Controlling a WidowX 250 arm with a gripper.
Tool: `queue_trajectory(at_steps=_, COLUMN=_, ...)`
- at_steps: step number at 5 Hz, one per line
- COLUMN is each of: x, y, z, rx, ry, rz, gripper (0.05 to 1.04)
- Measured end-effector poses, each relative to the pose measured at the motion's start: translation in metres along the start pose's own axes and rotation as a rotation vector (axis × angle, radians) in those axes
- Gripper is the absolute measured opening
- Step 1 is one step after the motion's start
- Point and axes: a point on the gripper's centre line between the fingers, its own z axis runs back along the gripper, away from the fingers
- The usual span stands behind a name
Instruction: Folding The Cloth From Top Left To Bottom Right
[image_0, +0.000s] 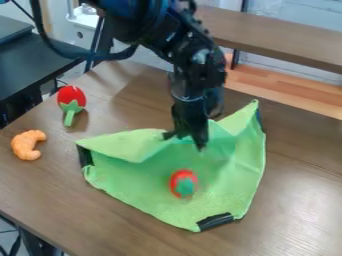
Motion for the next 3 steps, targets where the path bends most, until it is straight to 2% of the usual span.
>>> queue_trajectory(at_steps=1, x=-0.002, y=-0.014, z=0.002, rx=0.015, ry=0.021, rz=-0.011, gripper=0.053)
queue_trajectory(at_steps=3, x=-0.004, y=-0.055, z=0.005, rx=0.035, ry=0.029, rz=-0.056, gripper=0.053)
